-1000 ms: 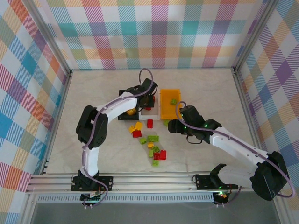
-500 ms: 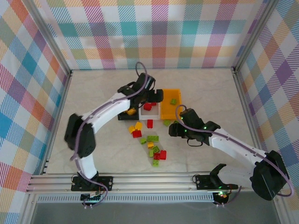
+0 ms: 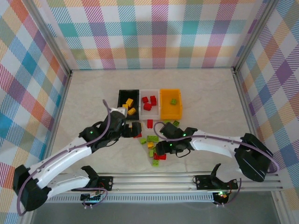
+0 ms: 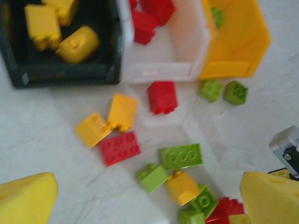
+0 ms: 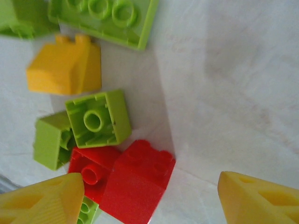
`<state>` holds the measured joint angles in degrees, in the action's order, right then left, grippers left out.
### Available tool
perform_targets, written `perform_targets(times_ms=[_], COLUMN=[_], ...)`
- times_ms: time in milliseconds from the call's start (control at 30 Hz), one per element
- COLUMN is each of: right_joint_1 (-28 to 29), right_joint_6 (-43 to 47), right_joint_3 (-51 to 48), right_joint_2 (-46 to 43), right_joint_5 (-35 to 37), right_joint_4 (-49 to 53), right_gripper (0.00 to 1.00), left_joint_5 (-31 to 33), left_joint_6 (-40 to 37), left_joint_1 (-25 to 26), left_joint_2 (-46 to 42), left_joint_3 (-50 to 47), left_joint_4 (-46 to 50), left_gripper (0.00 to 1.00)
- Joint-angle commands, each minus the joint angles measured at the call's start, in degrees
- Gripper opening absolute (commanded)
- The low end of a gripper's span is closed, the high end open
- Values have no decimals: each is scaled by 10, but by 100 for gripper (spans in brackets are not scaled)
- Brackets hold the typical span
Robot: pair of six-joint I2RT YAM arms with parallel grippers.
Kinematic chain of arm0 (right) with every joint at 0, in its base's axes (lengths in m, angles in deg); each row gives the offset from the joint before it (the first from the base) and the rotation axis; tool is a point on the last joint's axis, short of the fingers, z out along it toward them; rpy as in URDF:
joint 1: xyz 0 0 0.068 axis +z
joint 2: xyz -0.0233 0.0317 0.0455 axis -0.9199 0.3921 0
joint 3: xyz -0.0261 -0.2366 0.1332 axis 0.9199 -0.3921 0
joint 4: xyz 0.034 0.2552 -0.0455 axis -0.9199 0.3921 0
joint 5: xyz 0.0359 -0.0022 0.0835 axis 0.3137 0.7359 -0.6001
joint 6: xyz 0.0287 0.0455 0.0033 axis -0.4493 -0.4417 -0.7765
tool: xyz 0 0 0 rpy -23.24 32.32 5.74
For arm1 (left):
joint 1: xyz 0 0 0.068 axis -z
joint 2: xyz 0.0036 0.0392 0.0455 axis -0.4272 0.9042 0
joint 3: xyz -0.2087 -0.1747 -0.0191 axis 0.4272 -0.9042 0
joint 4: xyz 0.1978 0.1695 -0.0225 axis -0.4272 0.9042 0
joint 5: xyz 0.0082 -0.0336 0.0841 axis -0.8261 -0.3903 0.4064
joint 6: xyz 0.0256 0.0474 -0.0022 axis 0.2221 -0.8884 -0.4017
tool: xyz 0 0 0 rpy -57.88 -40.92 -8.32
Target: Sort the legos into containers by color
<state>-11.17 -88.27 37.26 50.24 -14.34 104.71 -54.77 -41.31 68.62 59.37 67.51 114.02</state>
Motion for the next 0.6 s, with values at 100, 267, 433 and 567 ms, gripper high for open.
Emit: perform_targets(times_ms=[100, 267, 433, 567], right_joint_1=[16, 16, 6, 6], right_joint_6=[-26, -48, -59, -32], right_joint_3=[21, 17, -7, -9], right_joint_2=[27, 15, -39, -36], right_joint_5=[37, 95, 110, 68], right_joint_4=[43, 104, 119, 53], right_gripper=[74, 70, 69, 72], left_joint_5=[37, 35, 38, 39], left_joint_6=[39, 40, 41, 40], left_joint_1=[2, 2, 1, 1], left_joint_2=[-57, -52, -52, -48], left_joint_3=[-32, -34, -36, -38], left_joint_4=[25, 21, 19, 15], left_gripper=[100, 100, 100, 100])
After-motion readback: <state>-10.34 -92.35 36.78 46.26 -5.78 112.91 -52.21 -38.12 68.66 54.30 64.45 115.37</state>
